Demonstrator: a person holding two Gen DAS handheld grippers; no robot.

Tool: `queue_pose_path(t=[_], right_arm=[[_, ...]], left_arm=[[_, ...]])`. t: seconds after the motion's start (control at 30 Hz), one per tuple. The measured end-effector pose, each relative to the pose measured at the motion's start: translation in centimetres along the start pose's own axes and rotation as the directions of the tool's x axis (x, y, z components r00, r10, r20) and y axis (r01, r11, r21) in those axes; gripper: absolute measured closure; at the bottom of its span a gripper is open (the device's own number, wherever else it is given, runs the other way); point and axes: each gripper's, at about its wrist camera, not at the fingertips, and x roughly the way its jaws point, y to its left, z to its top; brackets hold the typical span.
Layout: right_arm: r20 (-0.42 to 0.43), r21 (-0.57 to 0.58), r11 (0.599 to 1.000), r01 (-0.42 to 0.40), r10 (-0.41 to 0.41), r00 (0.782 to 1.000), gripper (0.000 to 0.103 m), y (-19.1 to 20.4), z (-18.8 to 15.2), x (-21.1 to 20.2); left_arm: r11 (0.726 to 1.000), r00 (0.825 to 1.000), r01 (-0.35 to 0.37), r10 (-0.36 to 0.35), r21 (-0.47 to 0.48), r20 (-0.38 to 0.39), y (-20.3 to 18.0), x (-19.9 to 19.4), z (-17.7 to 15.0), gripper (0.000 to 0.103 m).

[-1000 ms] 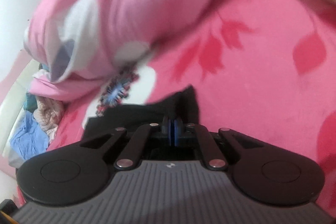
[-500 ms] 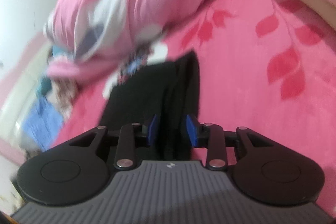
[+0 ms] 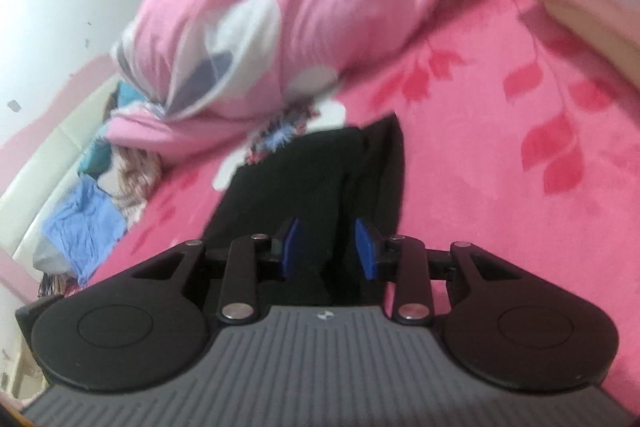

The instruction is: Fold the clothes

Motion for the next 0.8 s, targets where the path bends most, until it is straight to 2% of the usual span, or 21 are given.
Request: queue_pose_path(t=[0.13, 0.23, 0.33, 0.37, 0.43, 0.63, 0.8], right_arm=[[-0.037, 0.087, 0.995, -0.047, 0.051, 0.998, 0.072, -0.7, -0.3, 1.3], [-0.044, 0.188, 0.982, -0.02, 0.029, 0.999, 0.071, -2.6, -0.6, 2.3], [-0.005, 0.375, 0.927, -0.018, 0.021, 1.0, 0.072, -6.4, -1.2, 1.8], [0.006, 0.399, 0.917, -0.02, 0.019, 1.0, 0.075, -6.9, -1.3, 1.6], [0.025, 0.426, 0.904, -0.023, 0.013, 1.0, 0.074, -7.5, -1.4, 1.0], [-0.003, 0.3, 0.952, -0.064, 0.068, 0.998, 0.072, -4.4, -0.6, 1.4], [-0.07, 0.225, 0.974, -0.022, 0.039, 0.997, 0.061, -3.3, -0.5, 2.8]], left_arm=[[1.0, 1.0, 0.001, -0.001, 0.0, 0.0, 0.0, 0.0, 0.0, 0.081], [1.0, 1.0, 0.002, -0.002, -0.003, 0.0, 0.0, 0.0, 0.0, 0.081], [1.0, 1.0, 0.003, -0.003, -0.002, 0.0, 0.0, 0.0, 0.0, 0.08], [1.0, 1.0, 0.004, -0.004, -0.003, 0.0, 0.0, 0.0, 0.1, 0.08], [1.0, 1.0, 0.005, -0.005, -0.003, -0.001, 0.1, 0.0, 0.1, 0.08], [1.0, 1.0, 0.008, -0.008, -0.005, -0.001, 0.1, -0.1, 0.1, 0.079], [1.0, 1.0, 0.008, -0.008, -0.005, -0.001, 0.1, -0.1, 0.0, 0.079]])
